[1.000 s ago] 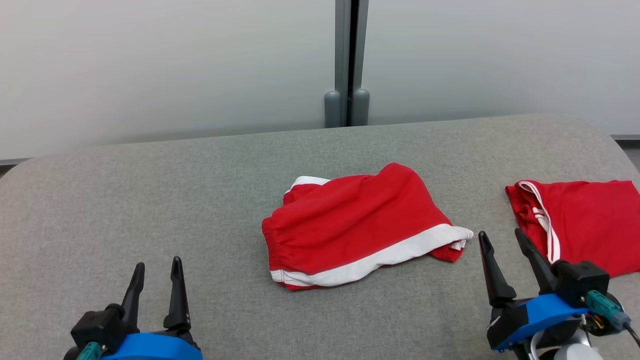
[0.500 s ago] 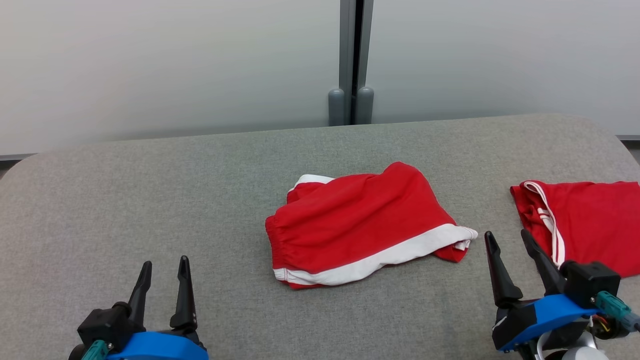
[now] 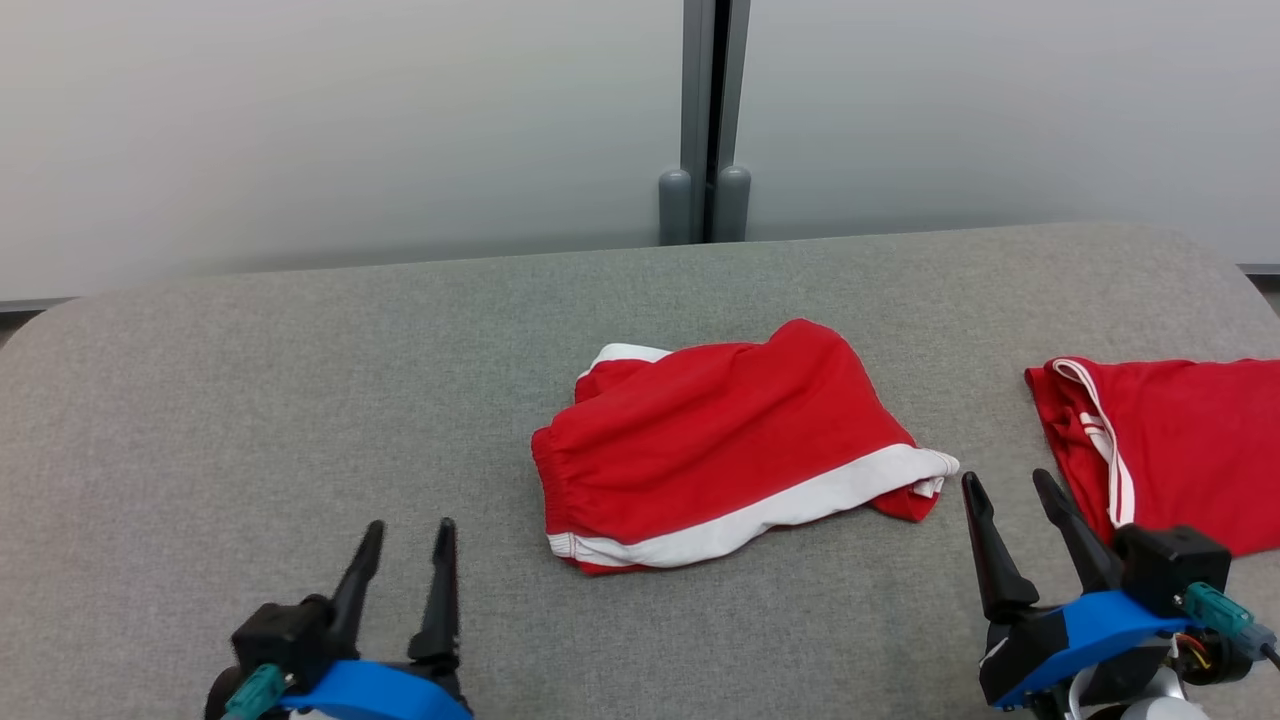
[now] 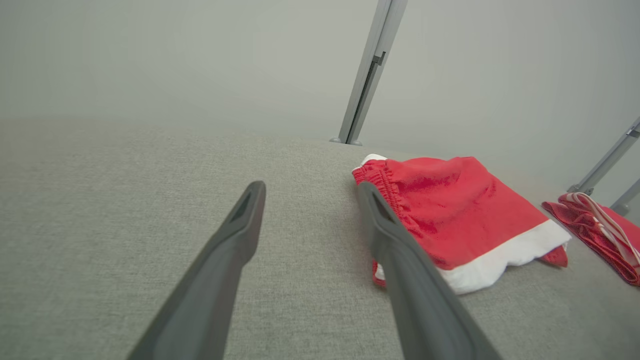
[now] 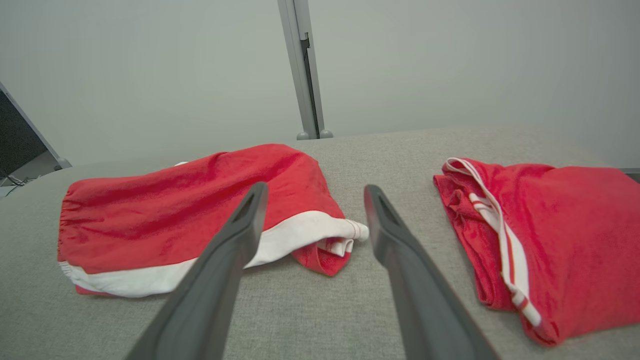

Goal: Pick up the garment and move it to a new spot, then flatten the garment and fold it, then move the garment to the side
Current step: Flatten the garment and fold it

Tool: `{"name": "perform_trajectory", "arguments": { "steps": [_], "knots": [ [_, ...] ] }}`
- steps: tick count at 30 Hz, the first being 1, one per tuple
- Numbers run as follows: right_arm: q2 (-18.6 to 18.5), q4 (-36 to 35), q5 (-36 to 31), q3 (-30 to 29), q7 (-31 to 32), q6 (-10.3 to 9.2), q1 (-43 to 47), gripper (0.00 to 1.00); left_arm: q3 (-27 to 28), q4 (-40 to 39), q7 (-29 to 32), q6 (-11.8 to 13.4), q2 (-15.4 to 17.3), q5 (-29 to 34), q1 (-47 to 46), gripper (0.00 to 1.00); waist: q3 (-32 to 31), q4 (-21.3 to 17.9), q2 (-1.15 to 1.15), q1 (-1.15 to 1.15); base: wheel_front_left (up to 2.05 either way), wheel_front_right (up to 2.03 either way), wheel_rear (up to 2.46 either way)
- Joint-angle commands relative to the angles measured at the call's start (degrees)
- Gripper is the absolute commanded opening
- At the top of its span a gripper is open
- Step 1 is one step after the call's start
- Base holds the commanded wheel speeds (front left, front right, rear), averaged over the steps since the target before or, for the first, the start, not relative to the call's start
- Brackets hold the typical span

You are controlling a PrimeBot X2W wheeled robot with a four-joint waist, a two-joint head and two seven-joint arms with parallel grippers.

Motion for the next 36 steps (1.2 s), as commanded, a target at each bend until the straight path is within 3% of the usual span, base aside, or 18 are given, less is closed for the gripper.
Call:
{"name": "perform_trajectory", "arguments": {
  "steps": [1, 9, 15, 23, 24, 25, 26, 27, 31, 36],
  "knots": [
    [0.0, -0.1, 0.1, 0.2, 0.1, 0.04, 0.2, 1.0, -1.5, 0.9, 0.8, -1.2, -0.4, 0.5, -1.8, 1.0, 0.3, 0.0, 0.0, 0.0, 0.0, 0.0, 0.0],
    [0.0, 0.4, 0.7, 2.3, 0.1, 0.04, -2.0, 1.0, -8.6, 11.5, 2.3, -4.7, -2.9, -0.5, -8.0, 1.0, 2.6, -1.5, 0.0, 0.0, 0.0, 0.0, 0.0],
    [0.0, 1.8, 1.4, 4.4, -0.6, 0.03, -4.1, 1.0, -10.1, 21.0, 2.7, -5.2, -3.7, -1.9, -13.3, 1.0, 4.6, -3.4, 0.0, 0.0, 0.0, 0.0, 0.0],
    [0.0, 3.4, 1.8, 5.2, -1.8, 0.04, -5.4, 1.0, -10.9, 27.5, 1.4, -5.5, -4.0, -3.7, -17.9, 1.0, 6.4, -4.6, 0.0, 0.0, 0.0, 0.0, 0.0],
    [0.0, 3.6, 1.8, 5.2, -1.9, 0.04, -5.6, 1.0, -11.2, 28.0, 1.3, -5.6, -4.0, -3.9, -18.3, 0.85, 6.5, -4.6, 0.0, 0.0, 0.0, 0.0, 0.0],
    [0.0, 3.8, 1.8, 5.2, -2.1, 0.04, -5.8, 1.0, -11.5, 28.5, 1.1, -5.6, -3.9, -4.1, -18.7, 0.33, 6.6, -4.6, 0.0, 0.0, 0.0, 0.0, 0.0],
    [0.0, 3.8, 1.8, 5.2, -2.1, 0.04, -5.8, 1.0, -11.5, 28.5, 1.1, -5.6, -3.9, -4.1, -18.7, 0.33, 6.6, -4.6, 0.0, 0.0, 0.0, 0.0, 0.0],
    [0.0, 4.0, 1.8, 5.1, -2.1, 0.04, -6.0, 1.0, -11.8, 28.8, 0.9, -5.6, -3.8, -4.2, -19.0, 0.0, 6.7, -4.5, 0.0, 0.0, 0.0, 0.0, 0.0],
    [0.0, 6.2, 1.5, 4.9, 0.7, 0.04, -8.1, 1.0, -13.0, 29.6, 0.0, -5.7, -3.4, -5.1, -19.9, 0.0, 7.0, -4.3, 0.0, 0.0, 0.0, 0.0, 0.0],
    [0.0, 12.8, -0.4, 2.3, 10.5, 0.04, -14.2, 1.0, -14.5, 29.4, -1.1, -5.6, -2.8, -5.9, -20.6, 0.0, 7.7, -3.3, 0.0, 0.0, 0.0, 0.0, 0.0]
  ]
}}
